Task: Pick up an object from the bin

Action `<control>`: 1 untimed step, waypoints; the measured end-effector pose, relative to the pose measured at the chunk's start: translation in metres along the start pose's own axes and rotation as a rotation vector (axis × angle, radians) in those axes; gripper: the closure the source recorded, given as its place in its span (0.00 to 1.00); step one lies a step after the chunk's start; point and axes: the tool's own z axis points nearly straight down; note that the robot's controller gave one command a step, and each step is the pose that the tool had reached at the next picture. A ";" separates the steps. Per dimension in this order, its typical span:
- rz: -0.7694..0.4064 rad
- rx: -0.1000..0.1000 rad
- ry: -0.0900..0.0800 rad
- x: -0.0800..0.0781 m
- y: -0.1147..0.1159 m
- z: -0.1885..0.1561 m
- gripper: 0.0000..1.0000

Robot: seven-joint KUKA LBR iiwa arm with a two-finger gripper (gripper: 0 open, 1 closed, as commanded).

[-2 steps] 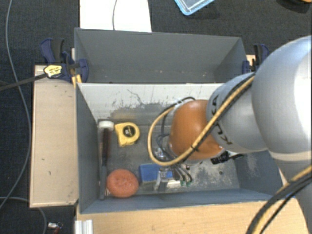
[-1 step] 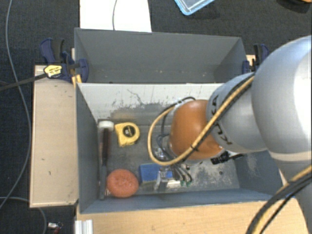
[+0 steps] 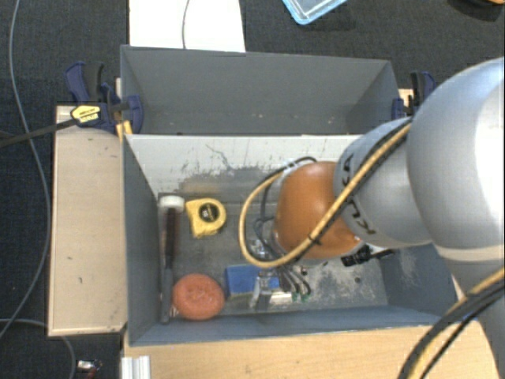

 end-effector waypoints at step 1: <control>0.000 0.000 0.000 0.000 0.000 0.000 1.00</control>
Offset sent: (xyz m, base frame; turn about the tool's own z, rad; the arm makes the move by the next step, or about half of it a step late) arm 0.0282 0.0606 0.0282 -0.0531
